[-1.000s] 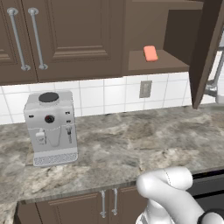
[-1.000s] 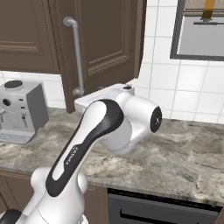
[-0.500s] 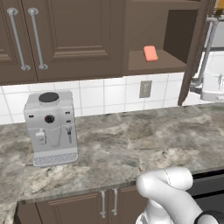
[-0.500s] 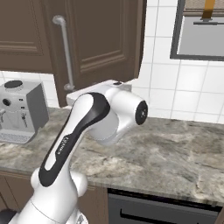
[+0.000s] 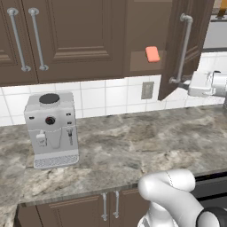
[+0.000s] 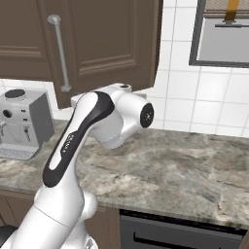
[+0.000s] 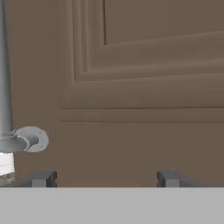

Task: Pick up the sponge and bar soap from the sink, and place them back in the cabinet, and close the cabinet door.

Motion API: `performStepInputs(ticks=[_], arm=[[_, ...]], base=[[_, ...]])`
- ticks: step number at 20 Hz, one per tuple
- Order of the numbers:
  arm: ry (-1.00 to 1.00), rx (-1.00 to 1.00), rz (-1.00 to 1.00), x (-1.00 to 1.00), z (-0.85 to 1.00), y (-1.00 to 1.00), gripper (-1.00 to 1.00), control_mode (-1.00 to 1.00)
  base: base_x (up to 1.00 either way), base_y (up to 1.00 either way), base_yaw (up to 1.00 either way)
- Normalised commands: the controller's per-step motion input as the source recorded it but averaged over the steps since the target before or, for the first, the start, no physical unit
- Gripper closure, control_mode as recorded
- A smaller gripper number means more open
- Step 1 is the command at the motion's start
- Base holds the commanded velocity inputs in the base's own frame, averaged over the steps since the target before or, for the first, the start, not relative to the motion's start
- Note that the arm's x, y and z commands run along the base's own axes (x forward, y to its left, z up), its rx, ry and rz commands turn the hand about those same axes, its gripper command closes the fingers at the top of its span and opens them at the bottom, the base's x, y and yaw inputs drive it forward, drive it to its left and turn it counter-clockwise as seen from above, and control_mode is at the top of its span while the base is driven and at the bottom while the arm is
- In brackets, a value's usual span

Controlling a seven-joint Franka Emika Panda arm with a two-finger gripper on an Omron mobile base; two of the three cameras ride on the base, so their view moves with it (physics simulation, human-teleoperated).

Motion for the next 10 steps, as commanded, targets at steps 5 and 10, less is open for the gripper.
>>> performStepInputs(ticks=[5,10], arm=[[0.0,0.0,0.0,0.31,0.0,0.25,-1.0,-1.0],[0.0,0.0,-0.05,0.24,0.0,0.22,-1.0,-1.0]], base=[[0.0,0.0,0.0],[0.0,0.0,0.0]])
